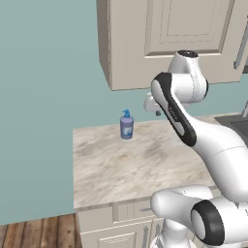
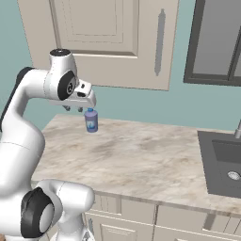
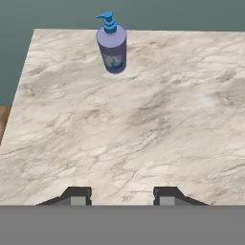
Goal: Pick the sponge and dish brush from the cabinet and place them on the counter.
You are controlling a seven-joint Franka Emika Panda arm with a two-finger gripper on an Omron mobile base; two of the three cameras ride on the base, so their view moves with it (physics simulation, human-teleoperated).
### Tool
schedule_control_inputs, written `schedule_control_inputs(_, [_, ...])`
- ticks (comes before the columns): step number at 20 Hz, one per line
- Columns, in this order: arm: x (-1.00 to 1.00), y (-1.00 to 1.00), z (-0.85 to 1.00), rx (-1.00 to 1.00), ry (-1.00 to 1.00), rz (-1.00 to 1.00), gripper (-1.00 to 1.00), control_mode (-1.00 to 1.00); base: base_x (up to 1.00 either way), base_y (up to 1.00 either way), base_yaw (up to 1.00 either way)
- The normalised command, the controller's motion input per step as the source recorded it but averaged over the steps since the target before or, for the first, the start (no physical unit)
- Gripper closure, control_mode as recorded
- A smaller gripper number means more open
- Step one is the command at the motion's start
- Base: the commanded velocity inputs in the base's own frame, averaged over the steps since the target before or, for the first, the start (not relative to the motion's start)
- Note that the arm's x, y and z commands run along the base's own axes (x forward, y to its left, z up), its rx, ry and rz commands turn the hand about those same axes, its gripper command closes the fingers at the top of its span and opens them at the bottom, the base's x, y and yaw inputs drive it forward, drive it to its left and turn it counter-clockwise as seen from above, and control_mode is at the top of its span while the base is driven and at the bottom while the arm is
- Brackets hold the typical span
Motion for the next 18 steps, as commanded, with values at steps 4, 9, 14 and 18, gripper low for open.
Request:
schedule_control_inputs(4, [0.00, 0.00, -0.01, 0.00, 0.00, 0.00, -1.00, -1.00, 0.00, 0.00, 0.00])
schedule_control_inputs(9, [0.02, 0.00, -0.05, 0.00, 0.00, 0.00, -1.00, -1.00, 0.00, 0.00, 0.00])
schedule_control_inputs(14, [-0.01, 0.02, -0.06, 0.00, -0.01, 0.00, -1.00, -1.00, 0.00, 0.00, 0.00])
schedule_control_inputs(18, [-0.36, 0.00, 0.00, 0.00, -0.08, 0.00, -1.00, -1.00, 0.00, 0.00, 0.00])
